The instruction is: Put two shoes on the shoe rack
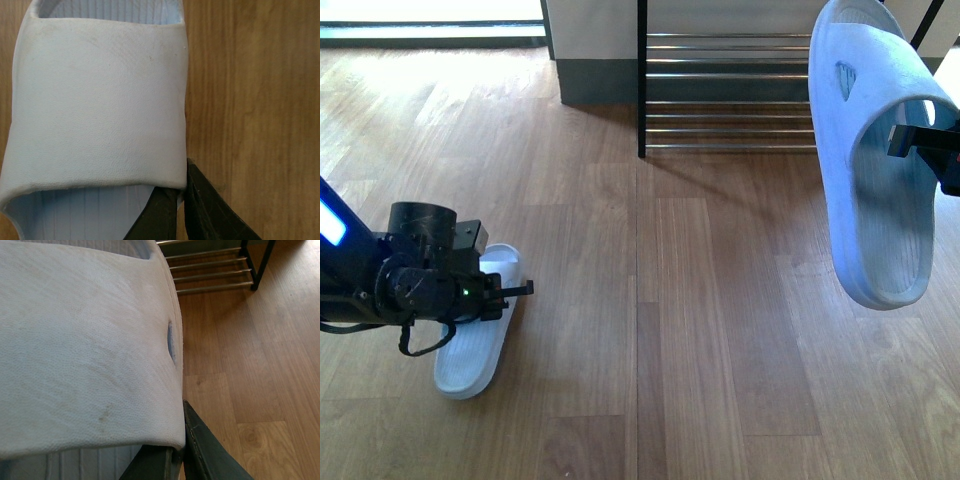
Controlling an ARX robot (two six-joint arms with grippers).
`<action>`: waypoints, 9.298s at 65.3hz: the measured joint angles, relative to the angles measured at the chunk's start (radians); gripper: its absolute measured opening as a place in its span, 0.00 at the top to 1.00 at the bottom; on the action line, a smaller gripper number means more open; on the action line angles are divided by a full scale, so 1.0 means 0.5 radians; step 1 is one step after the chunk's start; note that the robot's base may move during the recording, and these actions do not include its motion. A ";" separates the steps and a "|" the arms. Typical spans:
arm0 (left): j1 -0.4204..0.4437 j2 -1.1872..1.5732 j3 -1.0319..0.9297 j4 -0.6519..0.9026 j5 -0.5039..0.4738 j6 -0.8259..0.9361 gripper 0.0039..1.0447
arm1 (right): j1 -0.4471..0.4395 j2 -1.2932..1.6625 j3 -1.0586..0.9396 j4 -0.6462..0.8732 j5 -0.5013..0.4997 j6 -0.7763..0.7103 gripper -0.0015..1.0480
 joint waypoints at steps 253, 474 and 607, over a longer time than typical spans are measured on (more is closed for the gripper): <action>-0.163 -3.211 -2.068 0.173 -0.654 0.343 0.99 | -0.002 0.000 -0.002 0.001 -0.005 0.000 0.98; -0.163 -3.211 -2.068 0.173 -0.661 0.342 0.99 | -0.072 0.020 -0.060 0.942 0.027 -0.319 0.36; -0.163 -3.211 -2.068 0.173 -0.655 0.342 0.99 | -0.338 -2.817 -1.088 -0.800 -0.217 -0.377 0.98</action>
